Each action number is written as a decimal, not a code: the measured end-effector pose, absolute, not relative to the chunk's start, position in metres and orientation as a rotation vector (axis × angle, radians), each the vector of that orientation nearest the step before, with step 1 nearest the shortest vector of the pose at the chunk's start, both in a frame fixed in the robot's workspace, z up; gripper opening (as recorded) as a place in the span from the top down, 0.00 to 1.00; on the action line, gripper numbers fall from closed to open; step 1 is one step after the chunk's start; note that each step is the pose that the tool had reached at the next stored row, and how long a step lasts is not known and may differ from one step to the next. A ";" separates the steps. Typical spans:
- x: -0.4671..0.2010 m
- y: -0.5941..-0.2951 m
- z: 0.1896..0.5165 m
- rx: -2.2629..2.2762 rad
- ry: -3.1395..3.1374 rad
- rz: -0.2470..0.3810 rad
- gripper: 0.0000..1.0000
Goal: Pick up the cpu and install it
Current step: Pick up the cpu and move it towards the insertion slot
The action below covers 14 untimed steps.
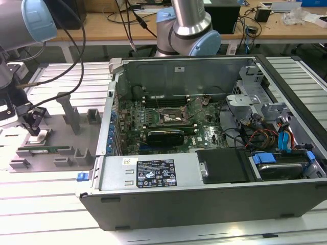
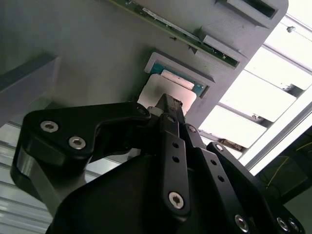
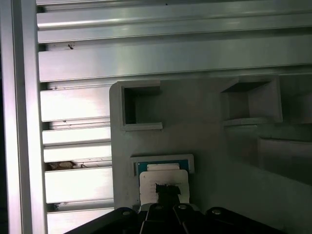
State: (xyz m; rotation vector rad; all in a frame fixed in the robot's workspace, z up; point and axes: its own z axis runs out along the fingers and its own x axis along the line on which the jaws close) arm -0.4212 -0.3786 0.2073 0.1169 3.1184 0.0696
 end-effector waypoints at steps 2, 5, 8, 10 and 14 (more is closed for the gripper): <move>-0.421 -0.379 0.207 0.117 3.118 0.070 0.76; -0.421 -0.379 0.207 0.117 3.118 0.070 0.64; -0.421 -0.379 0.207 0.117 3.118 0.070 0.52; -0.421 -0.379 0.207 0.117 3.118 0.070 0.45; -0.421 -0.378 0.203 0.117 3.118 0.070 0.45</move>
